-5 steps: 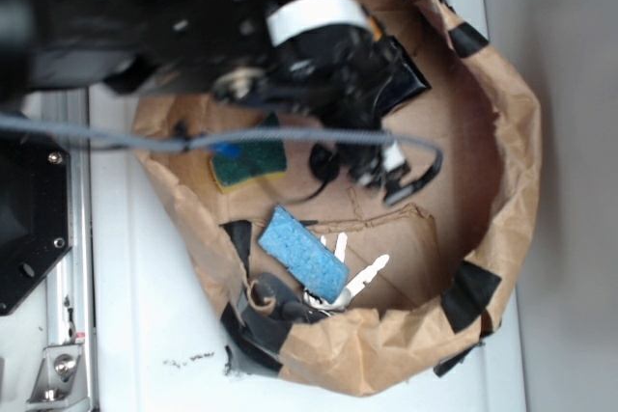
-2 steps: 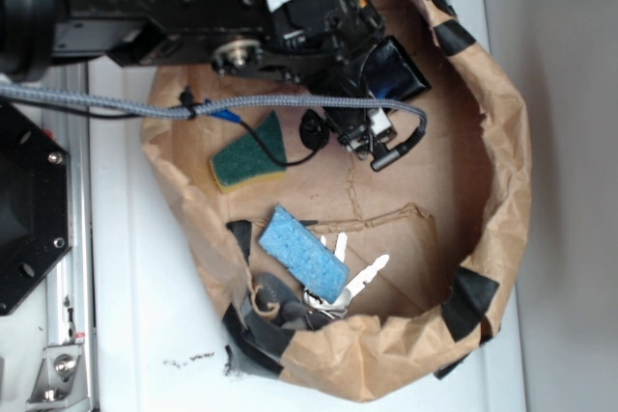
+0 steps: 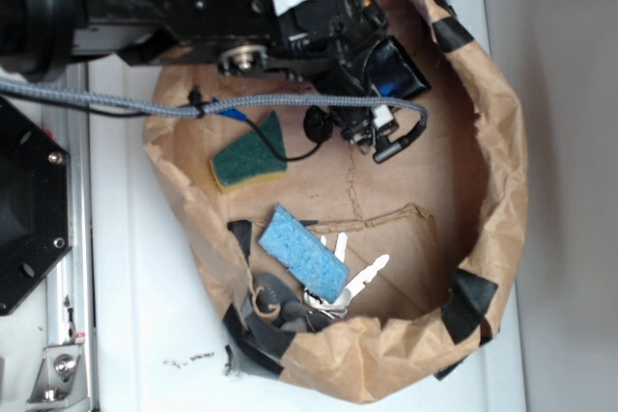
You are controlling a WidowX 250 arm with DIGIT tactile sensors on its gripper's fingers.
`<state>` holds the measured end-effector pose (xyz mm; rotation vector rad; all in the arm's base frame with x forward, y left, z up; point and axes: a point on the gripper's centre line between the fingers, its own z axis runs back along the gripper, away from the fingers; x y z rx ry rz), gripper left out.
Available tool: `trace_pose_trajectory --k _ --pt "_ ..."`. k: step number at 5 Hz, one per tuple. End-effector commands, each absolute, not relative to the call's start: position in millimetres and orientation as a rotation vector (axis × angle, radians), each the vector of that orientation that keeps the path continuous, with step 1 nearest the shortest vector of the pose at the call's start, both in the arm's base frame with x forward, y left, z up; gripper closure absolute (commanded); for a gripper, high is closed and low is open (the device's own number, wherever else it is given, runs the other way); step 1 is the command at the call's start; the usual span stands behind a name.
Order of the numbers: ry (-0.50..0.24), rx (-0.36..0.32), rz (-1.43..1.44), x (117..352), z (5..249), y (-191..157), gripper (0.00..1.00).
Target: Grab the black box.
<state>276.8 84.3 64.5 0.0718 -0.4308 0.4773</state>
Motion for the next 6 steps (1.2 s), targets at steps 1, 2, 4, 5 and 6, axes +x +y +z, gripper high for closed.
trace_pose_trajectory --k 1,2,4,5,6 --pt "-0.524 0.137 0.459 301.8 72.3 99.2 0.00" --pt "-0.499 0.156 0.427 309.1 63.4 89.9 0.00" --pt "-0.419 0.098 0.341 313.7 61.4 68.8 0.00" --pt "-0.368 0.039 0.271 302.0 66.0 60.6 0.00" --pt "-0.333 -0.009 0.230 289.8 71.0 55.1 0.00"
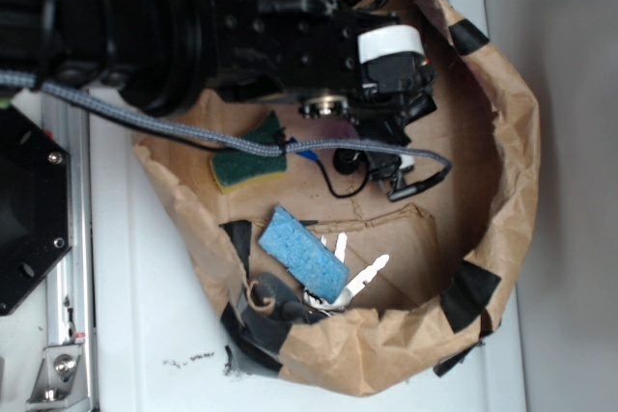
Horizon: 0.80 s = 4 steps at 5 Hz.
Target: Grab the black box.
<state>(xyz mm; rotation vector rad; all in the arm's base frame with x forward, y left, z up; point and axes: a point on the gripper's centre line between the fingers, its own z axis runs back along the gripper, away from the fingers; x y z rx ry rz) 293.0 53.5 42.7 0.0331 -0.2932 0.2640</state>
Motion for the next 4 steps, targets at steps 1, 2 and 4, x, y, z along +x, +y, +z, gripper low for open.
trace_pose_trajectory --k 1,2,4 --pt "-0.323 -0.026 0.182 279.6 73.6 49.5 0.00" --pt "-0.321 -0.032 0.157 272.2 74.3 46.2 0.00" --pt "-0.326 -0.021 0.179 273.8 77.1 56.4 0.00"
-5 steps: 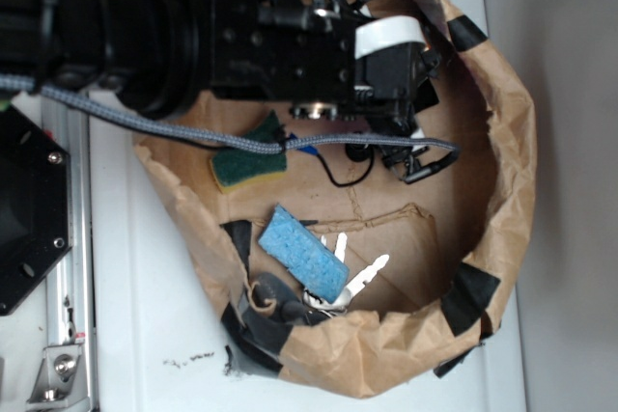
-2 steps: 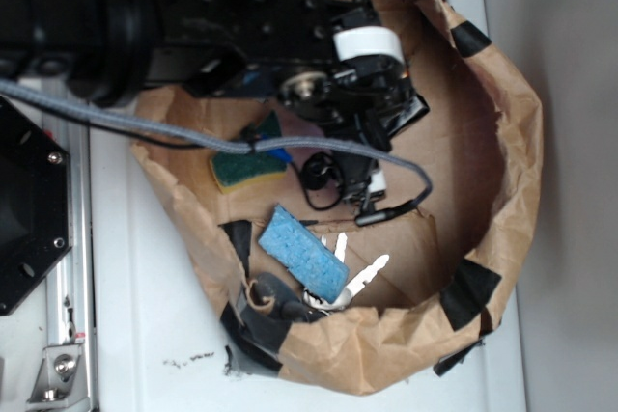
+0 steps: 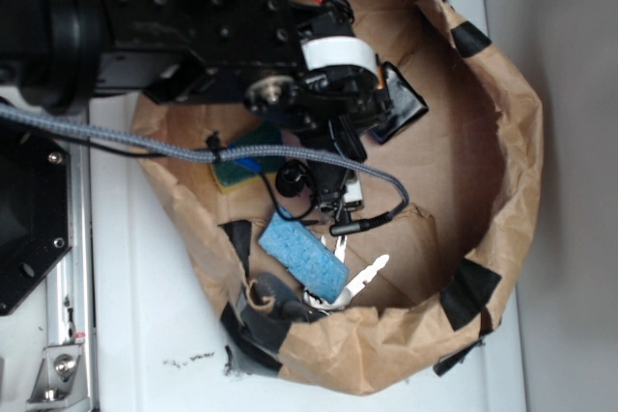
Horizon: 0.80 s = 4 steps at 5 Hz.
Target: Grab the black box.
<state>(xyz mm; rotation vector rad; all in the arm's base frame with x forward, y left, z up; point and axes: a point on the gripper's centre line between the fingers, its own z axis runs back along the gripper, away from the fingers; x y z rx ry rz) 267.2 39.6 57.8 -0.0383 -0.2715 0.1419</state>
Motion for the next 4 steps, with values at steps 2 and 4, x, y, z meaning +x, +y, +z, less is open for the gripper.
trace_pose_trajectory --k 2,4 --pt "-0.364 -0.020 0.186 292.7 79.6 56.7 0.00" --pt "-0.358 -0.033 0.223 308.6 74.7 55.6 0.00"
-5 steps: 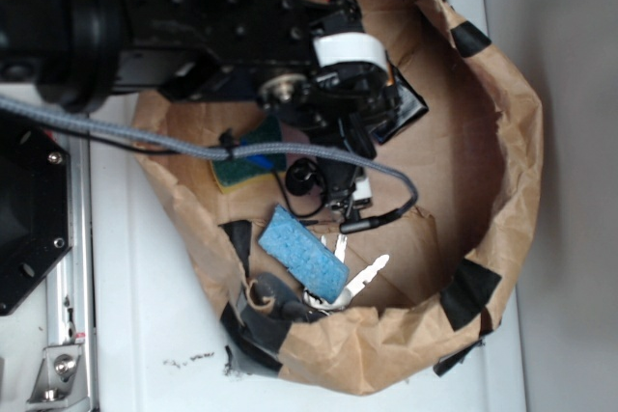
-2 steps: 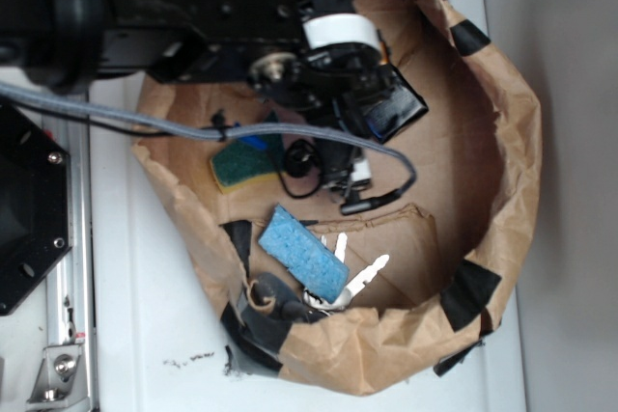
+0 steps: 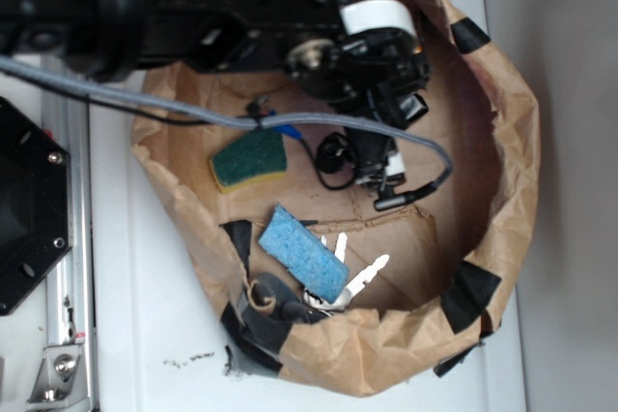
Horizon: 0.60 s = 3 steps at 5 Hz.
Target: Grab the black box.
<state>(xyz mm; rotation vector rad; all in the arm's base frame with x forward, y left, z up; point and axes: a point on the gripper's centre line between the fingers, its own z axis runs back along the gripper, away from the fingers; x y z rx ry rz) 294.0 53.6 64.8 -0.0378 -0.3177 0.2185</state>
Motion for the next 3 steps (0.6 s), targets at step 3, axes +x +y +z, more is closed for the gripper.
trace_pose_trajectory --k 3 --pt "-0.336 -0.033 0.241 306.2 61.3 54.6 0.00"
